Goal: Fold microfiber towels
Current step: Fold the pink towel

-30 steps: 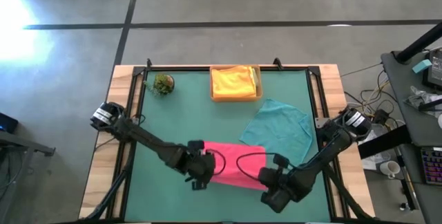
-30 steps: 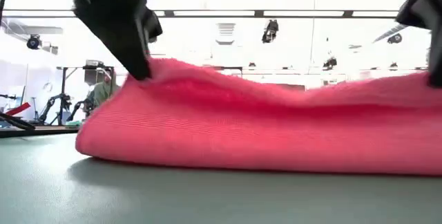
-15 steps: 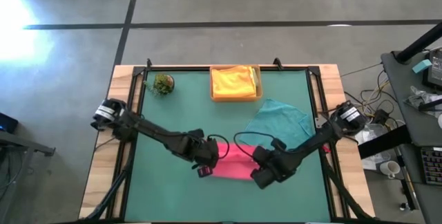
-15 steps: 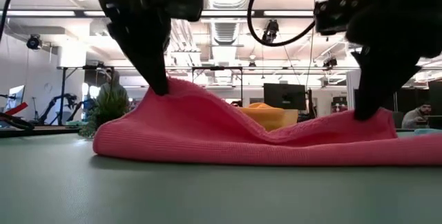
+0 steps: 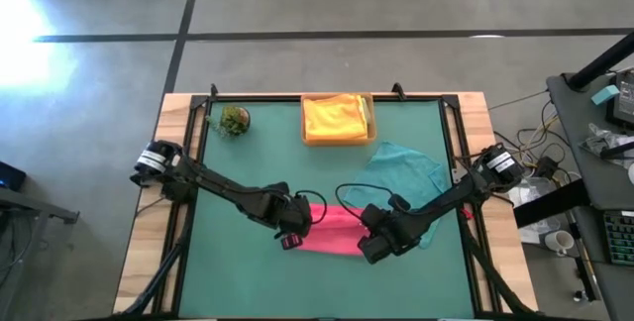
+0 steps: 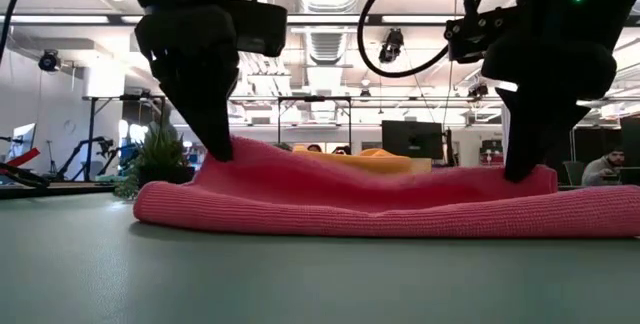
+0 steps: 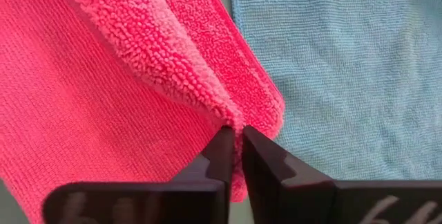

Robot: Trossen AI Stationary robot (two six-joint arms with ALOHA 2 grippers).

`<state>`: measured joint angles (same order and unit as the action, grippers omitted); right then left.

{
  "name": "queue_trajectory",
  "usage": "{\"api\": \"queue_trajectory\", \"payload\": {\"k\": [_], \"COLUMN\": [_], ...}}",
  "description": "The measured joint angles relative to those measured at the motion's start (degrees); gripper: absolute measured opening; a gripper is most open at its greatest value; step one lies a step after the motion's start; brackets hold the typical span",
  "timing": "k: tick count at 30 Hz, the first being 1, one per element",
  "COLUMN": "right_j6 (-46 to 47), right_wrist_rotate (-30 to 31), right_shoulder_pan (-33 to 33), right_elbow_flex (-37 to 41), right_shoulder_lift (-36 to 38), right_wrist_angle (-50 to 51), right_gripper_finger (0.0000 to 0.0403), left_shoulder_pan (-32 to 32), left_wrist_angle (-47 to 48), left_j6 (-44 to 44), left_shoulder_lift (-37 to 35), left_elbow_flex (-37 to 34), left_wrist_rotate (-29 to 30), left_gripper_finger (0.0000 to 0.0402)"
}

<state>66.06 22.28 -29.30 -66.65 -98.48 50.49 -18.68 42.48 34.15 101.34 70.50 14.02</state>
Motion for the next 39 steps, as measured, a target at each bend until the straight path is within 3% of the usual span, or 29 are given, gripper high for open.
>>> {"api": "queue_trajectory", "payload": {"k": [11, 15, 21, 29, 39], "right_j6": [2.27, 0.08, -6.39, -15.07, -15.1], "right_wrist_rotate": [0.44, -0.34, -4.17, -10.17, -10.74], "right_shoulder_pan": [1.26, 1.2, -0.13, 0.31, 2.5], "right_elbow_flex": [-0.15, -0.2, 0.02, 7.01, 14.58], "right_shoulder_lift": [0.43, 2.8, 7.56, 8.24, 8.15], "right_wrist_angle": [4.17, 4.43, -1.26, -23.99, -33.15], "right_gripper_finger": [0.0098, 0.0101, 0.009, 0.0065, 0.0012], "left_shoulder_pan": [1.24, 2.03, -0.72, -7.72, -4.24], "left_wrist_angle": [2.31, 8.37, 8.51, -6.05, -9.64], "left_j6": [-0.46, -0.43, -0.54, -9.09, -9.38], "left_shoulder_lift": [-0.02, -0.4, -3.09, -1.7, 2.47], "left_elbow_flex": [0.5, 2.93, 3.96, 1.07, -0.09], "left_wrist_rotate": [2.9, -0.01, -4.37, -4.76, -4.46], "left_gripper_finger": [0.0143, 0.0172, 0.0178, 0.0178, 0.0178]}}
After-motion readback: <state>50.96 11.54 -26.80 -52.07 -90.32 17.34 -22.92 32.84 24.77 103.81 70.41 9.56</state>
